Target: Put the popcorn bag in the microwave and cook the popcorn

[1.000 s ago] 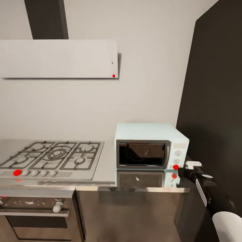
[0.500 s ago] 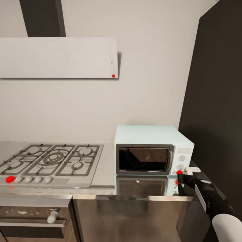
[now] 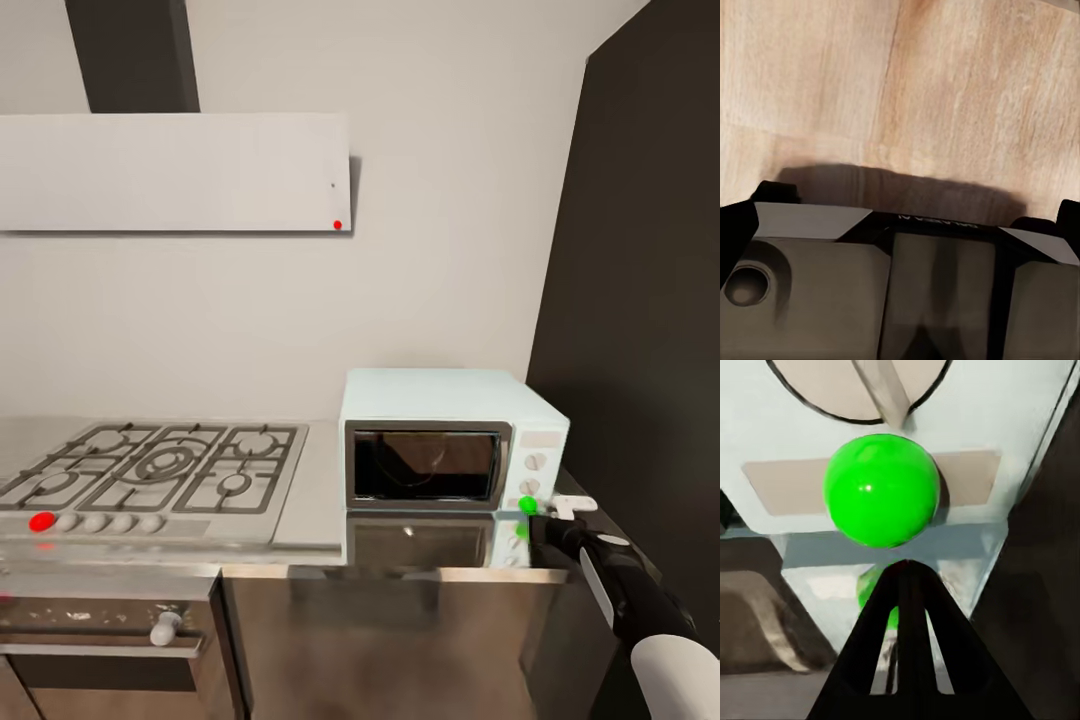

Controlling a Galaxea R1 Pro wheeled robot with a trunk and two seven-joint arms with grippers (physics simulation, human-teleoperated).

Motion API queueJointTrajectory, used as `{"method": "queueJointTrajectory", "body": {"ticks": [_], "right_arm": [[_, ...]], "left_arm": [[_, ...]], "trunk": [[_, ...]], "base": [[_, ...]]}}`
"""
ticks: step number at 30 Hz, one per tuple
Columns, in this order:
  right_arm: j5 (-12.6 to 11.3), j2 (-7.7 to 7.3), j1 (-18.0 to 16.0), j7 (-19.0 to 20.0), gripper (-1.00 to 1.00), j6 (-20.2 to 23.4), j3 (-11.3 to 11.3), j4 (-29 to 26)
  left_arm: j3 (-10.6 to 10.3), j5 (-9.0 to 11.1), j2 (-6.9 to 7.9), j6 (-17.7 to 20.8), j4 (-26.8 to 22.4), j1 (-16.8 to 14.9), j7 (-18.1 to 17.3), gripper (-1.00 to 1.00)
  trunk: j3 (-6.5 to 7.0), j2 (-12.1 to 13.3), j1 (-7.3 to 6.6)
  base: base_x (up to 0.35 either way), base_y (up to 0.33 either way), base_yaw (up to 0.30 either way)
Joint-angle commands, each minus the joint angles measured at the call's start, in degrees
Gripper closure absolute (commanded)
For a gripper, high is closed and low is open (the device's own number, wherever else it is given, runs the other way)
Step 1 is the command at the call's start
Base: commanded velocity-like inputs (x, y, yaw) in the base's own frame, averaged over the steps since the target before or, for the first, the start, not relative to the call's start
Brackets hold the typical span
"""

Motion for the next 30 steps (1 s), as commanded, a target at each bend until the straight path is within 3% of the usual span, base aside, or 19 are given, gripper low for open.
{"method": "queueJointTrajectory", "body": {"ticks": [1,8,10,12,16,19,22,25,28,30], "right_arm": [[0.57,0.03,-0.04,0.54,1.00,0.25,-0.25,-0.23],[0.66,0.03,-0.04,0.74,1.00,0.59,-0.10,-1.22],[0.66,0.03,-0.04,1.00,1.00,1.44,-0.02,-5.44],[0.61,0.05,-0.04,1.07,1.00,5.27,-0.06,-9.42],[0.29,0.36,-0.04,1.10,1.00,16.92,-0.13,-21.29],[0.37,0.43,-0.04,1.10,1.00,24.59,-0.22,-26.41],[0.59,0.10,-0.01,0.94,1.00,27.93,-0.44,-27.57],[3.13,0.10,2.00,0.59,1.00,28.08,-0.49,-26.69],[4.67,0.12,7.16,0.40,1.00,26.34,-0.51,-22.18],[4.87,0.13,9.28,0.39,1.00,22.46,-0.51,-16.02]], "left_arm": [[-0.46,0.60,-0.02,-0.21,0.12,-0.06,-0.23,-1.00],[-0.46,0.60,-0.03,-0.23,0.12,-0.06,-0.22,-1.00],[-0.46,0.60,-0.08,-0.23,0.12,-0.06,-0.20,-1.00],[-0.46,0.60,-0.10,-0.20,0.12,-0.06,-0.16,-1.00],[-0.47,0.60,-0.17,-0.25,0.12,-0.06,-0.14,-1.00],[-0.46,0.60,-0.19,-0.24,0.12,-0.06,-0.14,-1.00],[-0.46,0.60,-0.14,-0.25,0.12,-0.06,-0.14,-1.00],[-0.46,0.65,-0.11,-0.26,0.12,-0.06,-0.14,-1.00],[-0.39,0.74,-0.11,-0.26,0.12,-0.06,-0.14,-1.00],[-0.38,0.77,-0.08,-0.26,0.12,-0.06,-0.14,-1.00]], "trunk": [[-0.08,-0.06,-0.03],[-0.08,-0.06,-0.03],[-0.08,-0.06,-0.03],[-0.08,-0.06,-0.03],[-0.08,-0.06,-0.03],[-0.08,-0.06,-0.03],[-0.08,-0.06,-0.03],[-0.08,-0.06,-0.03],[-0.08,-0.06,-0.03],[-0.08,-0.06,-0.03]], "base": [[-0.331,0.000,0.000],[-0.334,0.000,0.000],[-0.334,0.000,0.000],[-0.334,0.000,0.000],[-0.334,0.000,0.000],[-0.334,0.000,0.000],[-0.334,0.000,0.000],[-0.334,0.000,0.000],[-0.334,0.000,0.000],[-0.334,0.000,0.000]]}}
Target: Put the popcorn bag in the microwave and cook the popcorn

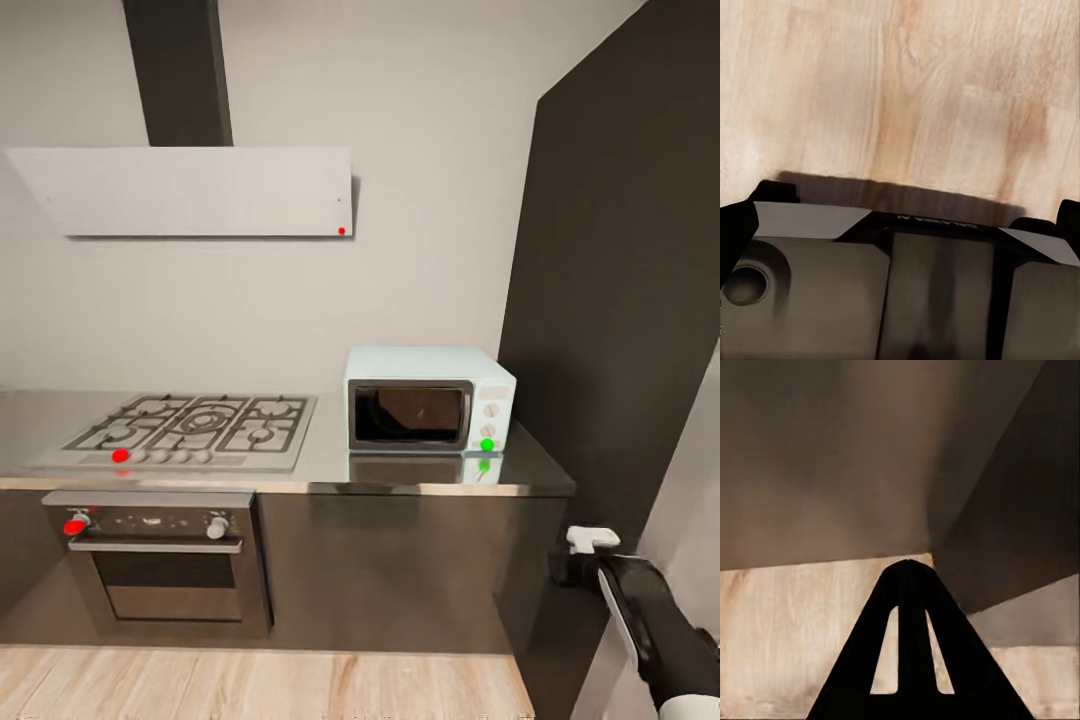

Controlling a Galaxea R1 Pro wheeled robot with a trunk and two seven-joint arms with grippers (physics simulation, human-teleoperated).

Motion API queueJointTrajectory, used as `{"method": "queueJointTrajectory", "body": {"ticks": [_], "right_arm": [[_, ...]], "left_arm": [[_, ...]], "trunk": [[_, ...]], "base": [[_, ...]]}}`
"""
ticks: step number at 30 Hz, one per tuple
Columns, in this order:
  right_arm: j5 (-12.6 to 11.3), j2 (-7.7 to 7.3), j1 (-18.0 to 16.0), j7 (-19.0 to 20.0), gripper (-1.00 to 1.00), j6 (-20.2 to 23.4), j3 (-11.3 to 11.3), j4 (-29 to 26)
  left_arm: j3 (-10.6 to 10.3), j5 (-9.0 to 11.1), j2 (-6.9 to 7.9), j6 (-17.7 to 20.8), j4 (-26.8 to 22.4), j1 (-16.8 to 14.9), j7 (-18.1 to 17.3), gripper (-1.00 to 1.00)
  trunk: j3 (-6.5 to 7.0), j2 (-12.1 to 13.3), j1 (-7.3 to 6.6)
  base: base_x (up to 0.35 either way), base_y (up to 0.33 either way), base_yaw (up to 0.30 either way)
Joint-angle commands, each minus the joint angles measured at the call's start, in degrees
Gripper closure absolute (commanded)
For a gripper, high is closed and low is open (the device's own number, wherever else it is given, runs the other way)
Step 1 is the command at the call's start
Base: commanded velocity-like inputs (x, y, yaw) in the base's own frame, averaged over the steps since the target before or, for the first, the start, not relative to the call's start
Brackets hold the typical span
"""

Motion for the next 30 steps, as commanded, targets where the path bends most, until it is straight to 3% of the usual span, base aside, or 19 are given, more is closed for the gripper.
{"method": "queueJointTrajectory", "body": {"ticks": [1,4,5,9,13,16,22,30], "right_arm": [[0.55,0.01,0.39,0.47,1.00,-2.11,-0.08,3.84],[0.72,-0.05,0.97,0.31,1.00,-12.49,-0.06,18.80],[0.74,-0.07,1.04,0.25,1.00,-17.92,-0.03,25.48],[0.70,-0.08,1.11,-0.25,1.00,-31.16,0.00,43.44],[0.66,-0.09,1.15,-1.38,1.00,-42.91,0.14,57.39],[0.46,0.13,4.58,-2.00,1.00,-47.15,0.22,60.55],[0.41,1.12,12.96,-2.20,1.00,-48.26,0.27,61.21],[0.52,1.15,13.94,-2.18,1.00,-48.14,0.35,61.22]], "left_arm": [[-0.45,0.61,0.01,-0.25,0.13,-0.06,-0.23,-1.00],[-0.45,0.61,0.04,-0.25,0.12,-0.06,-0.23,-1.00],[-0.45,0.61,0.04,-0.25,0.12,-0.06,-0.23,-1.00],[-0.45,0.54,0.06,-0.25,0.13,-0.06,-0.23,-1.00],[-0.45,0.53,0.14,-0.25,0.13,-0.06,-0.23,-1.00],[-0.45,0.53,0.21,-0.24,0.13,-0.06,-0.23,-1.00],[-0.45,0.53,0.22,-0.19,0.13,-0.06,-0.23,-1.00],[-0.45,0.60,0.30,-0.24,0.13,-0.06,-0.23,-1.00]], "trunk": [[-0.07,-0.06,-0.03],[-0.07,-0.06,-0.03],[-0.07,-0.06,-0.03],[-0.07,-0.06,-0.03],[-0.07,-0.06,-0.03],[-0.07,-0.06,-0.03],[-0.07,-0.06,-0.03],[-0.07,-0.06,-0.03]], "base": [[-0.334,0.000,0.000],[-0.334,0.000,0.000],[-0.322,0.000,0.000],[-0.240,0.000,0.000],[-0.047,0.000,0.000],[-0.007,0.000,0.000],[0.000,0.000,0.000],[0.000,0.000,0.000]]}}
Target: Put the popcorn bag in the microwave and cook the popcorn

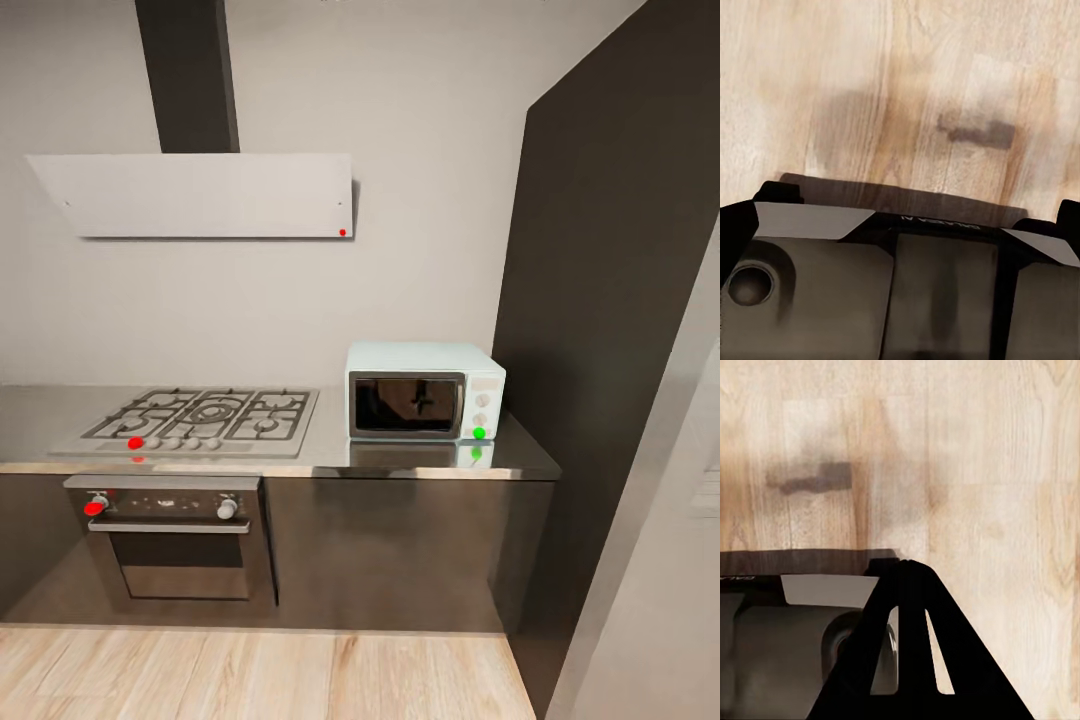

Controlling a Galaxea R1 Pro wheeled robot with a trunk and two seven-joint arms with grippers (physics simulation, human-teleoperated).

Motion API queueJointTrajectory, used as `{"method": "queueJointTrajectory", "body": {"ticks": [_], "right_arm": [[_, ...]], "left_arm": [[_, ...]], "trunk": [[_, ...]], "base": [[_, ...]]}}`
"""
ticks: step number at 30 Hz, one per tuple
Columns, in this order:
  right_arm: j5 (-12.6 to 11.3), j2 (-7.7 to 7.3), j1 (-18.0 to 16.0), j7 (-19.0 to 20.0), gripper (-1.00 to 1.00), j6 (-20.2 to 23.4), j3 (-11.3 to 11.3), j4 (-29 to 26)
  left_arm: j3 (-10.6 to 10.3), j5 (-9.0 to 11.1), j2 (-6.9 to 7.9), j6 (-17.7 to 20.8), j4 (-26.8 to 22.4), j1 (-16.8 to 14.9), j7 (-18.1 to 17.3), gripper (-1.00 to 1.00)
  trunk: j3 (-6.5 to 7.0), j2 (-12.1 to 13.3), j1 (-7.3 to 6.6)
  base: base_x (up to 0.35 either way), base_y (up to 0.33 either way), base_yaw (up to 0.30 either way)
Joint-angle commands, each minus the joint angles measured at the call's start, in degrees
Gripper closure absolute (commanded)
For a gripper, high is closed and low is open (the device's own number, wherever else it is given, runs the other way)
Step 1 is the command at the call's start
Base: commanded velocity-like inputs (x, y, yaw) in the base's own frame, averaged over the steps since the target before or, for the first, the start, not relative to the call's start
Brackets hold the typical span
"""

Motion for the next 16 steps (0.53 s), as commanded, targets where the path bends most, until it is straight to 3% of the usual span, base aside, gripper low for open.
{"method": "queueJointTrajectory", "body": {"ticks": [1,4,5,16], "right_arm": [[0.58,-0.04,-0.08,0.10,1.00,-0.33,-0.49,0.19],[0.63,-0.04,-0.08,0.09,1.00,-0.32,-0.48,0.19],[0.83,7.18,2.39,-3.43,1.00,0.81,-0.66,-0.34],[0.84,7.20,2.39,-3.43,1.00,0.81,-0.66,-0.34]], "left_arm": [[-0.45,0.61,-0.01,-0.25,0.12,-0.06,-0.23,-1.00],[-0.40,0.62,-0.01,-0.25,0.12,-0.06,-0.23,-1.00],[-0.72,5.01,5.79,-0.34,-1.28,-0.06,0.30,-1.00],[-0.72,5.01,5.79,-0.34,-1.28,-0.06,0.30,-1.00]], "trunk": [[-0.08,-0.05,0.00],[-0.08,-0.05,0.00],[-0.08,-0.05,0.00],[-0.08,-0.05,0.00]], "base": [[0.000,0.000,0.000],[0.000,0.000,0.000],[0.000,0.000,0.000],[0.000,0.000,0.000]]}}
